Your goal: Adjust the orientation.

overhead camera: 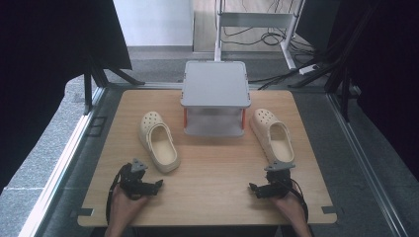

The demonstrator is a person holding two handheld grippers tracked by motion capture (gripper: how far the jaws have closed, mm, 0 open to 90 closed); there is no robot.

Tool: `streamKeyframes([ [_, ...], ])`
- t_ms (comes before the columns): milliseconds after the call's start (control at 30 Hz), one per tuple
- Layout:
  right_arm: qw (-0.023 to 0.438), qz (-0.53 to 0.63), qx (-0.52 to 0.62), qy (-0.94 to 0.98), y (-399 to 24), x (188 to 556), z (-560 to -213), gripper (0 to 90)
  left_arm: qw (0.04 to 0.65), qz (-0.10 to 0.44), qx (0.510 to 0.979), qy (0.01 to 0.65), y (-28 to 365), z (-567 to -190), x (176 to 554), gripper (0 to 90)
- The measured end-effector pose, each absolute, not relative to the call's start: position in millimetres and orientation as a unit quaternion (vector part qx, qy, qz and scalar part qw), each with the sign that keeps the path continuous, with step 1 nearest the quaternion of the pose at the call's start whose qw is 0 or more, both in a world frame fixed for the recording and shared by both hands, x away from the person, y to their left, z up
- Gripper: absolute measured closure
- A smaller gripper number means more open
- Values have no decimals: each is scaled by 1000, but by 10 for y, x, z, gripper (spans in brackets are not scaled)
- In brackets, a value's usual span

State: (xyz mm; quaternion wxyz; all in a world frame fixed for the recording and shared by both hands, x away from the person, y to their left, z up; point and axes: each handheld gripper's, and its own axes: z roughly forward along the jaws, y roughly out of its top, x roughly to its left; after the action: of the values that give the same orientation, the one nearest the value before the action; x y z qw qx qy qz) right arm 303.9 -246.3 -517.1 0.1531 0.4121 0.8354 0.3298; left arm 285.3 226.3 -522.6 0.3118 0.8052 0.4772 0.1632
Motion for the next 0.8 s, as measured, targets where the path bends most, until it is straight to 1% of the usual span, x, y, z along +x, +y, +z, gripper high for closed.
streamKeyframes([
  [100, 139, 332, 410, 838, -2469, 3050, -5139, 10, 312, 163, 805, 477, 2263, -5226, 2853, 0],
  [300, 145, 336, 385, 847, -2419, 3064, -4993, 0, 312, 163, 805, 477, 2263, -5226, 2854, 0],
  [600, 136, 353, 356, 854, -2268, 3179, -4708, 0, 312, 163, 805, 477, 2263, -5226, 2853, 0],
  [800, 112, 354, 352, 859, -2107, 3305, -4596, 0, 312, 162, 806, 476, 2268, -5226, 2849, 0],
])
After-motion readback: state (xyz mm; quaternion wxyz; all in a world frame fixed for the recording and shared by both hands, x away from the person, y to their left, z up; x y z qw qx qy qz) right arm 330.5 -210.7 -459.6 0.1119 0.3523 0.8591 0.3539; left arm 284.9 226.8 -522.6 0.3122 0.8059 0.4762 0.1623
